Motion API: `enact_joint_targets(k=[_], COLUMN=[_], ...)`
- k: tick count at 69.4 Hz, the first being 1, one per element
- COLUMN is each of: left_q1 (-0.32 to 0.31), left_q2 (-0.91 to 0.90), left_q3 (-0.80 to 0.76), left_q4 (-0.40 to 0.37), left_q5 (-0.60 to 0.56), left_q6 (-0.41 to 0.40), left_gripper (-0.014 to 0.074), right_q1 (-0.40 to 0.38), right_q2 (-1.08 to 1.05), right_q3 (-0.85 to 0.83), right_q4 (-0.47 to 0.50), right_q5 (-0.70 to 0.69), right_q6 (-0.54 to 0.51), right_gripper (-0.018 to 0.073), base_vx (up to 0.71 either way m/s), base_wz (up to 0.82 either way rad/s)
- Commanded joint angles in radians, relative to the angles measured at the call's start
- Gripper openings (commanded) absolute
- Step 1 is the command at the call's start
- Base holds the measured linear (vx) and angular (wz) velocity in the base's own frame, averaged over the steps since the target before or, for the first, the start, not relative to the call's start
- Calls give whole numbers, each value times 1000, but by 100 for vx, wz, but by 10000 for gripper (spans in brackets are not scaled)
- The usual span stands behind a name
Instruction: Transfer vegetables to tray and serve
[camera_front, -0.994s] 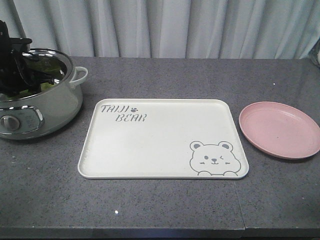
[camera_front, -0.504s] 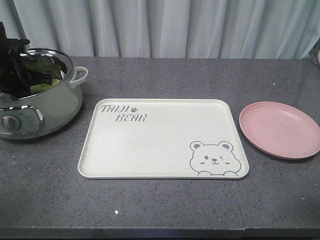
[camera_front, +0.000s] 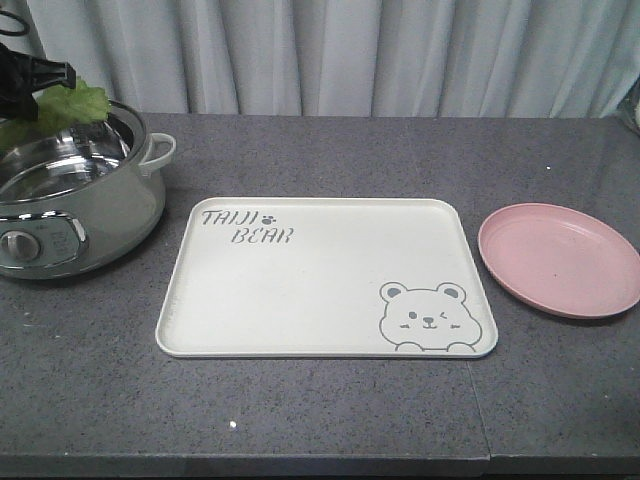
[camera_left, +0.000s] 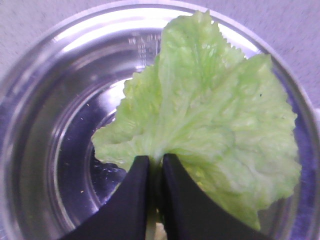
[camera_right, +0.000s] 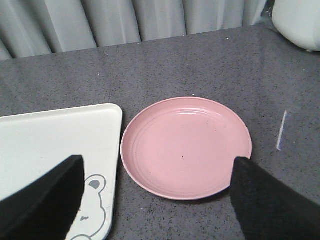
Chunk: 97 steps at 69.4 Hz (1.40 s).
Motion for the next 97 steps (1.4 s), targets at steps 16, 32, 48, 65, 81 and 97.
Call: enact_joint_targets(k=[16, 32, 48, 65, 81, 97], left_q1=[0, -10, -97, -244, -392, -485], left_q2=[-202, -258, -258, -258, -258, -244], left_q3=[-29, -29, -29, -29, -29, -29], left_q4=[-128, -360, -531, -531, -530, -524], left_q5=[-41, -29, -15, -24, -72, -112], left_q6=[9, 80, 190, 225, 225, 225], left_gripper=[-7, -7, -7, -7, -7, -7], right_q1=[-2, -2, -2, -2, -2, -2], right_q2=[35, 162, 311, 477, 558, 588], right_q3=[-40, -177, -314, -375, -401, -457], right_q4=[131, 804, 1634, 1850, 1850, 1850], right_q5=[-129, -79, 201, 421, 459, 474], right_q6=[-102, -654, -1247, -1337, -1336, -1329], right_gripper=[570, 570, 570, 570, 570, 570], base_vx=[0, 0, 0, 0, 0, 0], base_wz=[0, 0, 0, 0, 0, 0])
